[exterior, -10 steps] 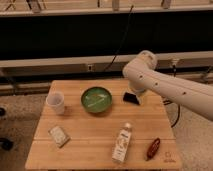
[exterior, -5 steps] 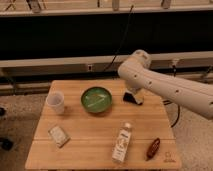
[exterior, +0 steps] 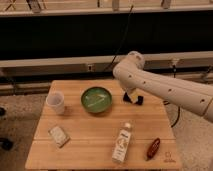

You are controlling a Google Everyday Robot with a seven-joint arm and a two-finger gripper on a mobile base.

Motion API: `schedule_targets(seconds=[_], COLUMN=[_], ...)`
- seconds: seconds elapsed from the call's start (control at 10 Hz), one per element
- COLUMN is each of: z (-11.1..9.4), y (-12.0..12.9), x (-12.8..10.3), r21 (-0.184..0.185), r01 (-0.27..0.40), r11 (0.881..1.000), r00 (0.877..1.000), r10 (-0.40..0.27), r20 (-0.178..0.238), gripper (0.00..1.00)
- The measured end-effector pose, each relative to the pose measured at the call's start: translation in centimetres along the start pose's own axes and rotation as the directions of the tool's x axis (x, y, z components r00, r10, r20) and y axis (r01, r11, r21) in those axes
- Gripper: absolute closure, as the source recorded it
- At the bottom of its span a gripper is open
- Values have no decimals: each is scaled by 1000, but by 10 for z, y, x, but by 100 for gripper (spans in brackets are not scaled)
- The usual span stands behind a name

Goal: Drag the ceramic bowl in a circle

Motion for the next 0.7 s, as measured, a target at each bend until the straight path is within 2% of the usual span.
schedule_targets(seconds=[0.7], z=[24], y=[-22], x=[-26], r21=[18], r01=[103], r11=[995], r00=[994], r10=[-103], r20=[41], gripper=[20])
